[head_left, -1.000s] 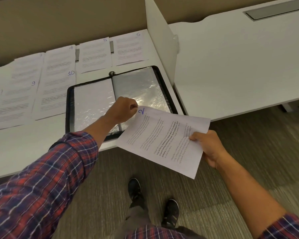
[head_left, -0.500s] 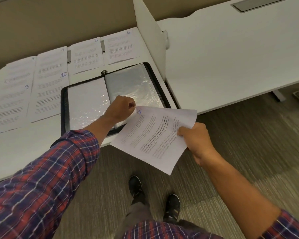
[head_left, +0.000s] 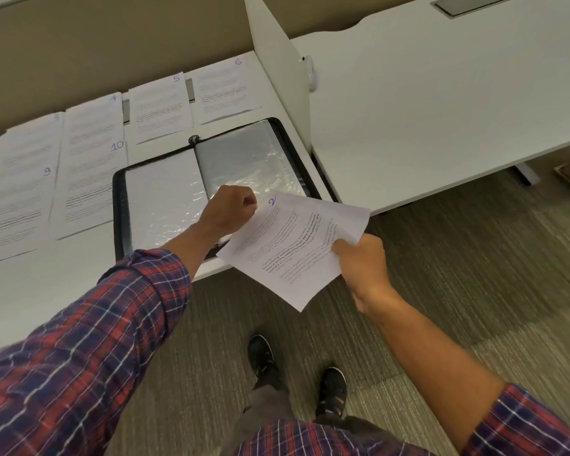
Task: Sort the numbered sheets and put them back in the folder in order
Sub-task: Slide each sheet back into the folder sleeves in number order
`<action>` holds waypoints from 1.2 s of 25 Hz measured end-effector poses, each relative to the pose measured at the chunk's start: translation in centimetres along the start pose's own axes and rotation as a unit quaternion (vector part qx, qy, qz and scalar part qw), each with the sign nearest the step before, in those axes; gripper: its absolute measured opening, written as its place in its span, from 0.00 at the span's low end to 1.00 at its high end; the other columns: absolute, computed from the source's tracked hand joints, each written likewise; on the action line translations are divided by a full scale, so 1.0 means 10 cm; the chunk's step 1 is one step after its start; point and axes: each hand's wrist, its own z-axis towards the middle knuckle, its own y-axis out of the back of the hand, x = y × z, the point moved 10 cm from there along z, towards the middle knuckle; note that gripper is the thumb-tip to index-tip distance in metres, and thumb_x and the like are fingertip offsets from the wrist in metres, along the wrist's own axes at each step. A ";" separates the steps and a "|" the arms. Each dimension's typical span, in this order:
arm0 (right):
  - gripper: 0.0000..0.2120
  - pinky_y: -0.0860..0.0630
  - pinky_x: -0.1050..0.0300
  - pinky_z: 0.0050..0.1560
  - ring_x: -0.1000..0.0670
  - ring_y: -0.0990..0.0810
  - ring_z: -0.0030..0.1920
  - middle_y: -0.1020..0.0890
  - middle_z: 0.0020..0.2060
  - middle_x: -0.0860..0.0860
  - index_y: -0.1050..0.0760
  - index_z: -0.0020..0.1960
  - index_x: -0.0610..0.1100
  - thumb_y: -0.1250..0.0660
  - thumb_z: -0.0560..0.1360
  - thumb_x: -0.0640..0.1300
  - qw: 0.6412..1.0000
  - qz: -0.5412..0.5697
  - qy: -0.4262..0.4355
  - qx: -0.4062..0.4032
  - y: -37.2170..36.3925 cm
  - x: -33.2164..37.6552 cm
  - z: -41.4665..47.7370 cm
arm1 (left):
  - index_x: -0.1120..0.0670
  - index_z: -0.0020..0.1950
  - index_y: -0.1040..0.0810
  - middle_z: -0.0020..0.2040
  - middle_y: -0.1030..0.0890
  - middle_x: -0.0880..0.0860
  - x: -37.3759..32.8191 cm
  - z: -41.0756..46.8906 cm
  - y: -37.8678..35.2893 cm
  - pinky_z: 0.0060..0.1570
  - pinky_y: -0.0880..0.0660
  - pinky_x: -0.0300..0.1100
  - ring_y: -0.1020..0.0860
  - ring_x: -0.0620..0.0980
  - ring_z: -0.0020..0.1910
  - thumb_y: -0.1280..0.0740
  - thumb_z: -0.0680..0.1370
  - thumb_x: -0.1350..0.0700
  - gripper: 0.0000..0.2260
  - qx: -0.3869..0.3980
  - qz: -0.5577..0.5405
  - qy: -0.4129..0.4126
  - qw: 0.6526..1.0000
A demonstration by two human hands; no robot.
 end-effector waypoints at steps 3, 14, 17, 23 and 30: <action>0.13 0.15 0.59 0.43 0.49 0.15 0.51 0.14 0.49 0.49 0.19 0.51 0.50 0.38 0.83 0.34 1.000 -0.018 -0.008 0.017 -0.05 -0.19 -0.03 | 0.56 0.59 0.17 0.57 0.16 0.52 0.14 -0.04 -0.18 0.58 0.19 0.50 0.18 0.51 0.53 0.29 0.80 0.55 0.09 0.029 -0.012 0.039 0.999; 0.38 0.43 0.42 0.80 0.45 0.38 0.80 0.36 0.80 0.44 0.42 0.82 0.43 0.30 0.79 0.53 0.851 -0.382 0.351 -0.076 -0.40 0.21 0.06 | 0.53 0.57 0.15 0.59 0.17 0.53 0.36 -0.13 -0.36 0.60 0.22 0.57 0.20 0.54 0.56 0.26 0.78 0.50 0.10 -0.012 -0.025 0.097 0.995; 0.33 0.41 0.46 0.81 0.43 0.36 0.80 0.33 0.79 0.42 0.38 0.81 0.39 0.32 0.81 0.49 0.772 -0.444 0.454 0.043 -1.07 0.25 0.02 | 0.54 0.55 0.15 0.57 0.17 0.54 0.37 -0.12 -0.36 0.58 0.21 0.56 0.20 0.55 0.54 0.26 0.77 0.51 0.10 -0.019 -0.022 0.088 0.996; 0.24 0.41 0.48 0.78 0.41 0.26 0.74 0.24 0.73 0.41 0.30 0.76 0.39 0.35 0.83 0.47 0.663 -0.566 0.464 0.156 -1.66 -0.16 0.41 | 0.53 0.53 0.14 0.55 0.16 0.52 0.39 -0.13 -0.33 0.55 0.21 0.52 0.20 0.52 0.52 0.24 0.76 0.51 0.09 -0.041 -0.035 0.086 0.995; 0.33 0.57 0.47 0.81 0.44 0.52 0.84 0.50 0.85 0.46 0.52 0.85 0.51 0.52 0.86 0.64 0.584 -0.634 0.437 0.258 -1.95 -0.39 0.77 | 0.58 0.56 0.14 0.55 0.15 0.56 0.46 -0.09 -0.28 0.54 0.24 0.42 0.18 0.53 0.51 0.28 0.79 0.59 0.08 -0.043 -0.057 0.082 0.994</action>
